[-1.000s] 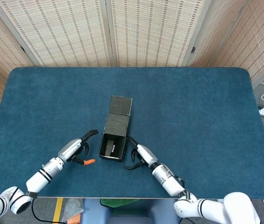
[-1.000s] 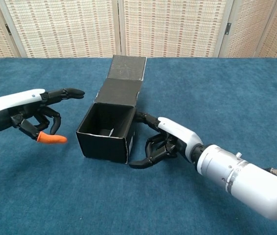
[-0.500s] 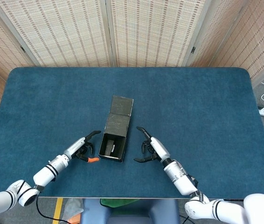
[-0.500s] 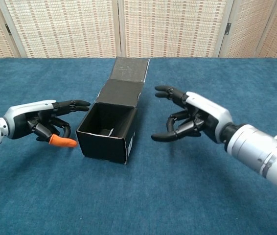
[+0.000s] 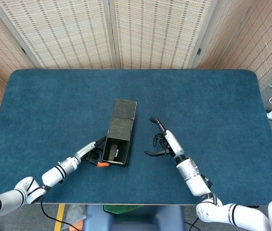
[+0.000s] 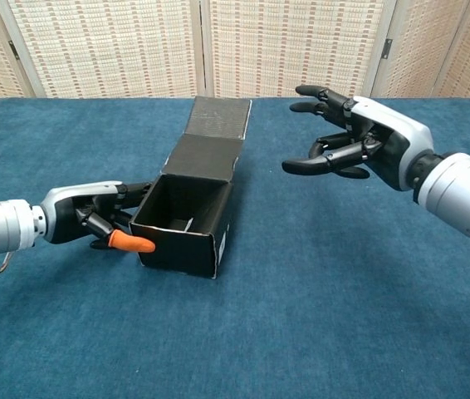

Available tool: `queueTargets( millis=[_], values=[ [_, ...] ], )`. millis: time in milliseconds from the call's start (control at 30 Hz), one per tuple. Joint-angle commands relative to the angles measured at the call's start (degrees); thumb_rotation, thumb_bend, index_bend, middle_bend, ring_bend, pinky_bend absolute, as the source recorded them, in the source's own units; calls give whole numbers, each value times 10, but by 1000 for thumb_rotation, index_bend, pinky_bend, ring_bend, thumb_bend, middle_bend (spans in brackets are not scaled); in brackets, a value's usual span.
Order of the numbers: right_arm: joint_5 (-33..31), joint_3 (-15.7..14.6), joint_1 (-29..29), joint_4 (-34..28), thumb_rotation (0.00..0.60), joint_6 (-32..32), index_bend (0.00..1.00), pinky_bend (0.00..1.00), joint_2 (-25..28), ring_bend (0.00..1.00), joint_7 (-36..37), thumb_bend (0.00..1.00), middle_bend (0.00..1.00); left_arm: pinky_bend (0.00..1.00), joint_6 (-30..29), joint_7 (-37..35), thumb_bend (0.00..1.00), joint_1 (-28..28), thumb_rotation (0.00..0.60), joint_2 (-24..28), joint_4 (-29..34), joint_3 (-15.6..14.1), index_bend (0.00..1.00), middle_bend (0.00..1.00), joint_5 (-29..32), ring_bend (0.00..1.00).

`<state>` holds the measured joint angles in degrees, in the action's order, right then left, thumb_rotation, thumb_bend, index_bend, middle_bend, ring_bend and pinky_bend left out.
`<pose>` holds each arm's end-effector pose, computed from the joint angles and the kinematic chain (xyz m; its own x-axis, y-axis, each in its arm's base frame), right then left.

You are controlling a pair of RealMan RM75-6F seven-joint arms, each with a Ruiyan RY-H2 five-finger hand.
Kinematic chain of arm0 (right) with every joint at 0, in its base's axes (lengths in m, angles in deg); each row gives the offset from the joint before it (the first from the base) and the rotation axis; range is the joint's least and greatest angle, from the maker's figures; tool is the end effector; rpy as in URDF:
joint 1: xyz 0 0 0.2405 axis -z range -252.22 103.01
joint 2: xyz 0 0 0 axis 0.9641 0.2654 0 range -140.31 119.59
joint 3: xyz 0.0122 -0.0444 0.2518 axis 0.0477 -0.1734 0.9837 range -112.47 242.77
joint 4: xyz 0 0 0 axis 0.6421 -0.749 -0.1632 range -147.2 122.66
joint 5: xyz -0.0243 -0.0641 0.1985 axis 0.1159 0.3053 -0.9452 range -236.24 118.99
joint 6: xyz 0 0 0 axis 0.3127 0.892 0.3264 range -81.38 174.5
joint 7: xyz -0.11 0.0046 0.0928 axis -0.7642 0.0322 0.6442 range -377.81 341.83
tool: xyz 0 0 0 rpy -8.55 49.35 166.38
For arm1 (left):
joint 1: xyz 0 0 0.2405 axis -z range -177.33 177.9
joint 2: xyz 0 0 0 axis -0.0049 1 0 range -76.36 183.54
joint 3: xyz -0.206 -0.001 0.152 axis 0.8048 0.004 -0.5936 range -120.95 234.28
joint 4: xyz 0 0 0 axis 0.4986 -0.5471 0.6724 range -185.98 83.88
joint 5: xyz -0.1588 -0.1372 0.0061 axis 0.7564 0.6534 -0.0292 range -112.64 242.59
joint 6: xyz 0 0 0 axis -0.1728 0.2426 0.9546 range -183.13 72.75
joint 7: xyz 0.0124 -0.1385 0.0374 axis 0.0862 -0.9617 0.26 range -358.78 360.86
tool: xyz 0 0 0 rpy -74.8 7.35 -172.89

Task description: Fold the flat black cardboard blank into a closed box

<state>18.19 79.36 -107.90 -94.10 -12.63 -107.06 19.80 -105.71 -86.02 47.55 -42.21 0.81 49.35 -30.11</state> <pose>-0.1444 -0.3158 -0.0346 -0.5333 -0.4192 0.7347 -0.7857 -0.0764 -0.6139 -0.2178 0.3520 -0.0574 -0.4045 0.7355 0.5435 0.8552 0.0935 0.5099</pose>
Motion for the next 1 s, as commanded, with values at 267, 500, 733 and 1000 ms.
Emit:
queueTargets(
  millis=[267, 500, 733, 1000],
  values=[
    [-11, 1, 1, 3, 600, 4, 0, 1000, -3, 611, -4, 0, 85, 935, -11, -34, 220, 3, 600, -33, -46, -7, 0, 0, -2, 599],
    [-66, 1, 0, 13, 600, 45, 0, 1000, -11, 617, -29, 0, 128, 935, -24, -12, 224, -14, 600, -50, -52, 14, 378, 365, 26, 610],
    [-161, 45, -44, 65, 600, 131, 0, 1000, -38, 624, -56, 0, 162, 938, -59, 26, 222, -32, 600, -23, 2, 33, 550, 540, 41, 632],
    [-251, 117, -128, 162, 600, 186, 0, 1000, -114, 644, -94, 0, 189, 937, -94, 104, 222, -46, 600, 25, 93, 36, 536, 535, 34, 634]
  ],
)
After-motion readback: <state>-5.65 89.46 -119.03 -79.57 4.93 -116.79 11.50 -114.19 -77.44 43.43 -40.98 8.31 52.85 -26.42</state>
